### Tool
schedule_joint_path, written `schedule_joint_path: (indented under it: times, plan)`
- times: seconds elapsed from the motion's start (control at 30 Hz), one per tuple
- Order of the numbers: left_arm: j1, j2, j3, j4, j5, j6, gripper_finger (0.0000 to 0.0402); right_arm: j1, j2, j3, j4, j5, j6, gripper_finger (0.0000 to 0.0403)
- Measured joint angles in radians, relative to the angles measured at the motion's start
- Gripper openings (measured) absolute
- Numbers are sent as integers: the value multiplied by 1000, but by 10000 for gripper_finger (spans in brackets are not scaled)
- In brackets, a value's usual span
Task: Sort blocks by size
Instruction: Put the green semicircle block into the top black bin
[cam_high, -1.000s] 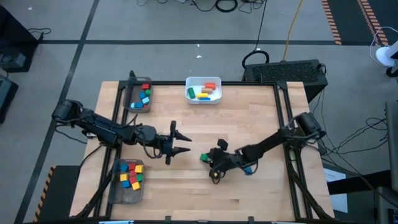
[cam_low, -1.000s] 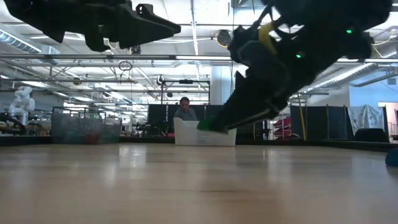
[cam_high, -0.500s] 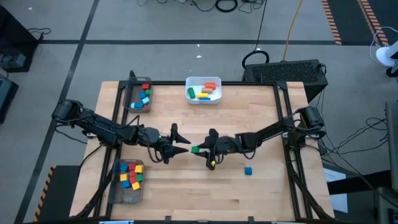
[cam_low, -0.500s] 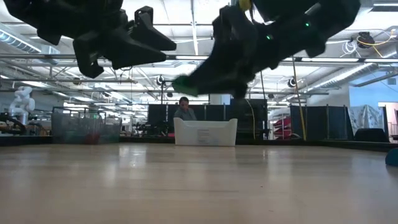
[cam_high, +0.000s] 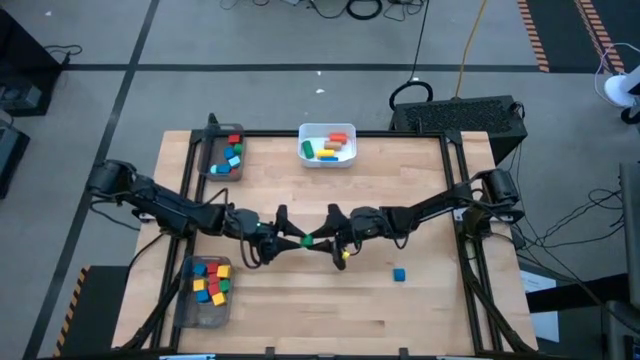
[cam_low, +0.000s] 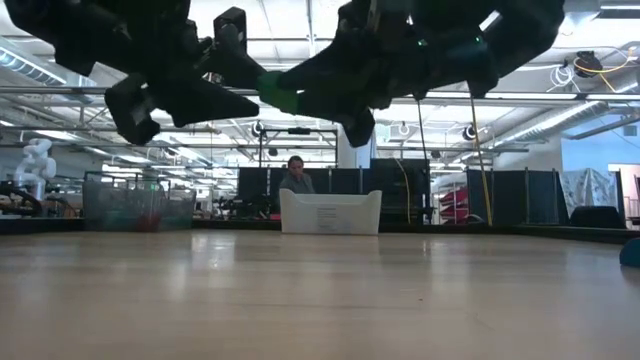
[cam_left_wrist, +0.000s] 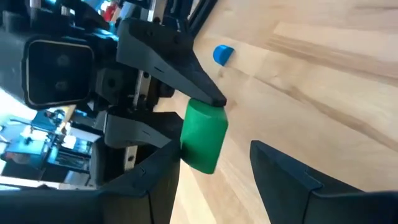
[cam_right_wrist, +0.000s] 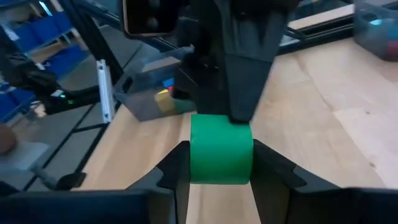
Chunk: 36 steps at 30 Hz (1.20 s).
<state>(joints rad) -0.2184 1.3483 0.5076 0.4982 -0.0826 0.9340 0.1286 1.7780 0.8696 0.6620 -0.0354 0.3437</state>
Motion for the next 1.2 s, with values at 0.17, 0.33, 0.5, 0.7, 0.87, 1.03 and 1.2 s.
schedule_joint_path:
  times: [0.17,0.33,0.5,0.7,0.87,1.03,1.2]
  plan:
    - [0,70,0,108,0,50,196,0,0,0,9,-23,3,114]
    - [0,116,5,212,6,66,196,-10,0,0,1,-15,3,115]
    - [0,130,18,212,11,102,196,-24,0,0,-7,-16,3,115]
    - [10,130,18,222,-11,140,183,-38,0,0,-16,-21,3,115]
    - [13,130,18,209,-41,159,137,-38,0,0,-18,-25,3,115]
    - [15,130,18,192,-48,182,106,-38,0,0,-19,-45,16,115]
    - [15,130,17,193,-57,184,99,-38,0,0,-19,-44,18,117]
